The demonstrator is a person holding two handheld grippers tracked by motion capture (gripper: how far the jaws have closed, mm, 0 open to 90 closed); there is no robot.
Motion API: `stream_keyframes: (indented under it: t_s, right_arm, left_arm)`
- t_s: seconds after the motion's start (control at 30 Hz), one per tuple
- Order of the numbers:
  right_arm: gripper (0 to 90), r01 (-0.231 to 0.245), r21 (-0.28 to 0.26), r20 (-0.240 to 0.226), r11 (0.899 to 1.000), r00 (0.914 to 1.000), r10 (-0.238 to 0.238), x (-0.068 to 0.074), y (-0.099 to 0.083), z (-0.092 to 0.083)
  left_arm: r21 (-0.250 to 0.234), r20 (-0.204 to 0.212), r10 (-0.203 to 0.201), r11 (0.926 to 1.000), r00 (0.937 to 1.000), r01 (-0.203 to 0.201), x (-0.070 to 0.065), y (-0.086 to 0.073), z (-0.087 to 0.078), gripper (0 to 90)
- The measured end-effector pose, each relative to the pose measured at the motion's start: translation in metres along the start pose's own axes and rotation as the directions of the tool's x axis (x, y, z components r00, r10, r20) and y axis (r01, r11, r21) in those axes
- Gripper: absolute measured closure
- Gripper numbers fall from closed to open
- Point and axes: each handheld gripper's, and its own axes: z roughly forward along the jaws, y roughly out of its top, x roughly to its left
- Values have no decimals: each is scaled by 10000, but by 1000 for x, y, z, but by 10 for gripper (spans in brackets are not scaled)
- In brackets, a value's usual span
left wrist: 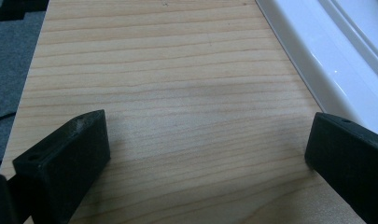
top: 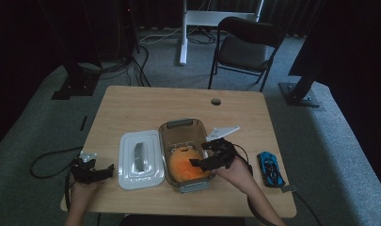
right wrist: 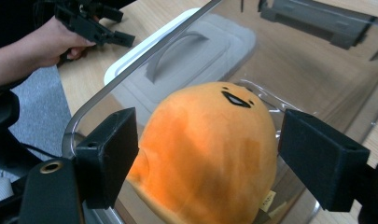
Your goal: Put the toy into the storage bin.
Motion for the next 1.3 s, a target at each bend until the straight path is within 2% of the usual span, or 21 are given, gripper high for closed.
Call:
stream_keyframes:
  t_s: [0.4, 0.67, 0.77, 0.83, 0.87, 0.93, 1.0, 1.07, 1.2, 1.23, 1.3]
  right_arm:
    - [134, -240, -260, 452, 9994, 9987, 251, -13, -10, -15]
    - [133, -610, -637, 891, 9961, 9938, 666, -24, -19, -27]
    - [132, -594, -856, 1268, 9946, 9895, 700, -28, -24, -32]
    - [137, -360, -911, 2054, 9952, 9772, 542, -31, -27, -34]
    - [135, -314, -947, 2173, 9950, 9748, 515, -33, -29, -35]
    - [135, -516, -1054, 2118, 9931, 9746, 731, -38, -33, -38]
    - [135, -567, -1155, 2480, 9917, 9651, 841, -41, -38, -40]
    - [135, -621, -1241, 2590, 9903, 9614, 927, -45, -42, -42]
    - [134, -538, -1253, 2203, 9907, 9721, 806, -54, -50, -43]
    - [132, -632, -1260, 2243, 9900, 9703, 904, -55, -52, -44]
    - [133, -736, -1211, 2556, 9899, 9613, 1028, -58, -56, -45]
  left_arm:
    - [-24, -1, -18, 10000, 10000, 18, 0, 0, 0, 3]
    - [-32, -3, -14, 10000, 10000, 14, 0, 0, 0, 3]
    - [-34, -6, -22, 10000, 10000, 22, 0, 0, 0, 3]
    - [-34, -2, -17, 10000, 10000, 17, 0, 0, 0, 3]
    - [-31, -6, -18, 10000, 10000, 18, 0, 0, 0, 3]
    - [-17, -5, -1, 10000, 10000, 1, 0, 0, 0, 3]
    - [-19, -4, 1, 10000, 10000, -1, 0, 0, 0, 3]
    - [-17, -6, -2, 10000, 10000, 2, 0, 0, 0, 3]
    - [-17, -6, -2, 10000, 10000, 2, 0, 0, 0, 3]
    - [-17, -5, -1, 10000, 10000, 1, 0, 0, 0, 3]
    - [-18, -5, -3, 10000, 10000, 3, 0, 0, 0, 3]
